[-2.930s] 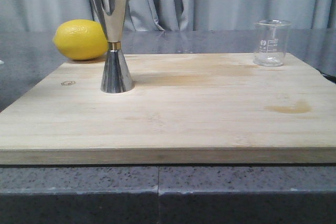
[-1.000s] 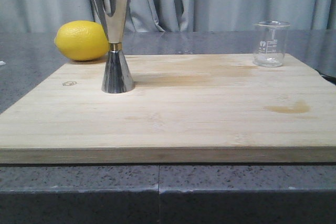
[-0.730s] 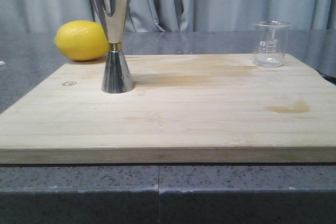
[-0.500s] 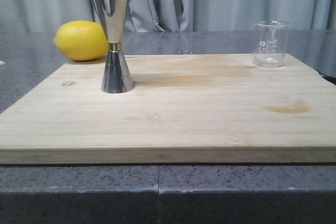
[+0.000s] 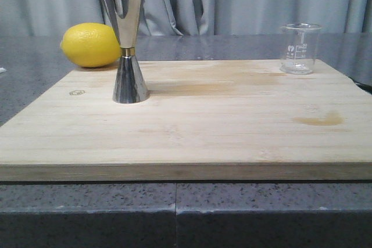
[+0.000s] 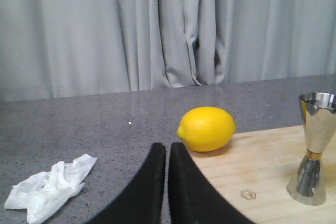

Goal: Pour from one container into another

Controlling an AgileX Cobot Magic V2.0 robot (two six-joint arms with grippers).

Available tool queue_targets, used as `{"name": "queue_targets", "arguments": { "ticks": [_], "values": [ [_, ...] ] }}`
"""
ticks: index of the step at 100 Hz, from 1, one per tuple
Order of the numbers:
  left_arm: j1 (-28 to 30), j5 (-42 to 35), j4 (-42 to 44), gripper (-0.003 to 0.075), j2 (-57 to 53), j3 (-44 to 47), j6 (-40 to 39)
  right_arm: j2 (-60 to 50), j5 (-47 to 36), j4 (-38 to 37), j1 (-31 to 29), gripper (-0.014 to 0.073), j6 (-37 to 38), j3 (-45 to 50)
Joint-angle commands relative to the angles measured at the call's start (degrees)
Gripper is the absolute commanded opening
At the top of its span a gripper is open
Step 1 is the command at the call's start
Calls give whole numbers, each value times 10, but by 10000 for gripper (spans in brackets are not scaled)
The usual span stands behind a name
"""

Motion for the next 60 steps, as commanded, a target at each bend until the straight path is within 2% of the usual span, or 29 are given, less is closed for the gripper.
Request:
{"name": "queue_targets", "arguments": {
  "ticks": [1, 21, 38, 60],
  "values": [
    [0, -18, -7, -19, 5, -4, -6, -16, -44, -4, -4, -71, -5, 12],
    [0, -14, -7, -19, 5, 30, 0, -92, -55, -4, -4, -71, -5, 64],
    [0, 7, -7, -19, 4, 47, 0, -87, -49, 0, -4, -71, 0, 79],
    [0, -5, -7, -19, 4, 47, 0, -87, -49, 5, -4, -72, 0, 80]
  ]
}}
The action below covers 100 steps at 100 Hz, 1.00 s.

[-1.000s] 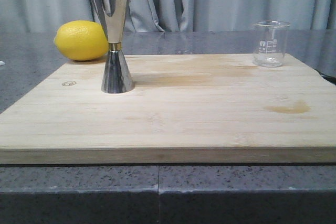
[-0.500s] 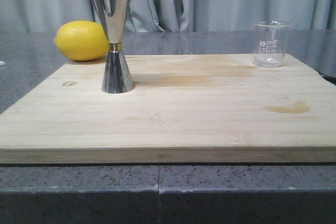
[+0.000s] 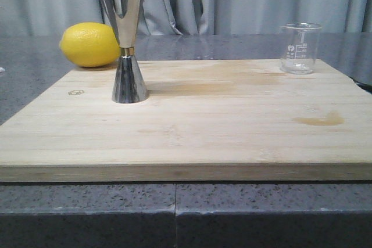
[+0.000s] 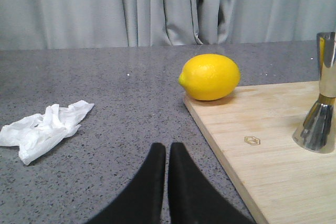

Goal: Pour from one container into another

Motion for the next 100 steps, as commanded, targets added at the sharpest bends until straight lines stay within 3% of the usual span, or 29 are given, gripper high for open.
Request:
{"name": "queue_targets", "arguments": {
  "ticks": [1, 100],
  "values": [
    [0, -11, -8, -19, 5, -15, 0, -7, -48, 3, -4, -72, 0, -13],
    [-1, -11, -8, -19, 5, -15, 0, -7, -48, 3, -4, -72, 0, -13]
  ]
}}
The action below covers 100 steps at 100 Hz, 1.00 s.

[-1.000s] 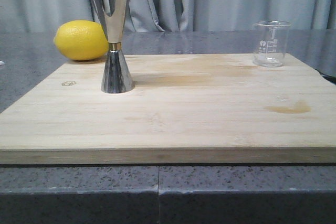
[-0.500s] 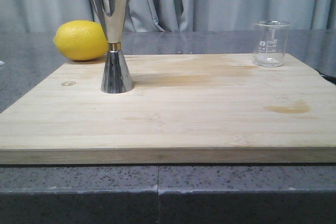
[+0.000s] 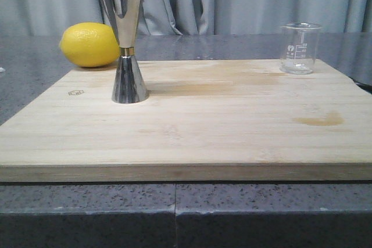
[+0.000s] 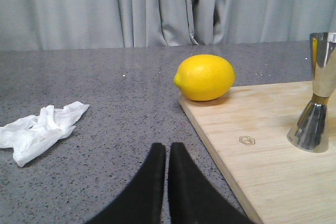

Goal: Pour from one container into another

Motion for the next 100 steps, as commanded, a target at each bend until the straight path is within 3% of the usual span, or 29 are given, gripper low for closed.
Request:
{"name": "queue_targets", "arguments": {
  "ticks": [1, 21, 29, 34, 46, 70, 82, 100],
  "values": [
    [-1, -2, -8, -19, 5, -15, 0, -7, -48, 2, -4, -71, -1, -13],
    [-22, 16, -19, -19, 5, -15, 0, -7, -48, 2, -4, -72, -1, -13],
    [-32, 38, -120, -19, 5, -15, 18, -7, -48, 2, -4, -72, -1, -13],
    [-37, 56, -214, -19, 5, -15, 81, -7, -48, 2, -4, -72, -1, -13],
    [-60, 70, -427, -19, 1, -15, 335, -7, -48, 2, -4, -71, -1, -13],
    [-111, 199, -688, -19, -64, -15, 653, -7, -48, 2, -4, -72, -1, -13],
    [-111, 223, -765, -19, -101, -11, 743, -7, -48, 2, -4, -72, -1, -13],
    [-109, 208, -794, -19, -144, 39, 750, -7, -48, 2, -4, -71, -1, -13]
  ]
}}
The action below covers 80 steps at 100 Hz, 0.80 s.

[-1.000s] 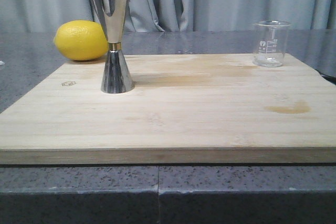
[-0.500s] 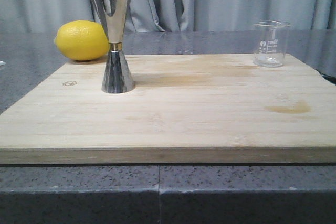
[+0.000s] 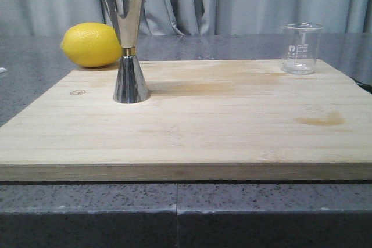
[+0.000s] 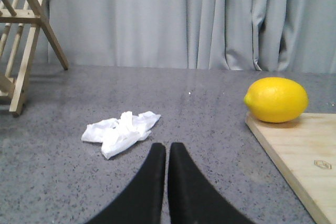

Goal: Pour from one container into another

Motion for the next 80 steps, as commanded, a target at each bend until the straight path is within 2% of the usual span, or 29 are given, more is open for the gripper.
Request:
{"name": "queue_targets", "arguments": {
  "ticks": [1, 22, 47, 80],
  "values": [
    [-2, -43, -26, -19, -12, 13, 9, -7, -48, 2, -4, -72, -1, -13],
    [-2, -29, -26, -19, -19, 23, 7, -7, -47, 2, -4, -72, -1, -13],
    [35, -29, -27, -19, -19, 23, 8, -7, -46, 2, -4, -71, -1, -13],
    [35, -29, -29, -19, -19, 23, 7, -7, -46, 2, -4, -72, -1, -13]
  ]
}}
